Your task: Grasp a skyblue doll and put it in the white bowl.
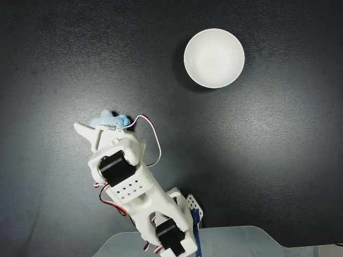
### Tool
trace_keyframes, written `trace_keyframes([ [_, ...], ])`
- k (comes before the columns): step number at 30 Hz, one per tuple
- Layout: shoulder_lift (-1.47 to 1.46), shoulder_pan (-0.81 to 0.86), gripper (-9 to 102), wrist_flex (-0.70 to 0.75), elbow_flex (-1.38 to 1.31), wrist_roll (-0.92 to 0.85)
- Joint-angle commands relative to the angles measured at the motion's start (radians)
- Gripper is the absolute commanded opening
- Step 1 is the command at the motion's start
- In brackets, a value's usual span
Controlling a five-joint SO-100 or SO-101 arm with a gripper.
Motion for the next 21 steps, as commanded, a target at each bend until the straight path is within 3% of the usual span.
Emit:
trace_keyframes([
  [1,0.008,0.011,60,0.046,-0.008,-0.005],
  [21,-0.403,-0.006,60,0.034,-0.021,-0.005],
])
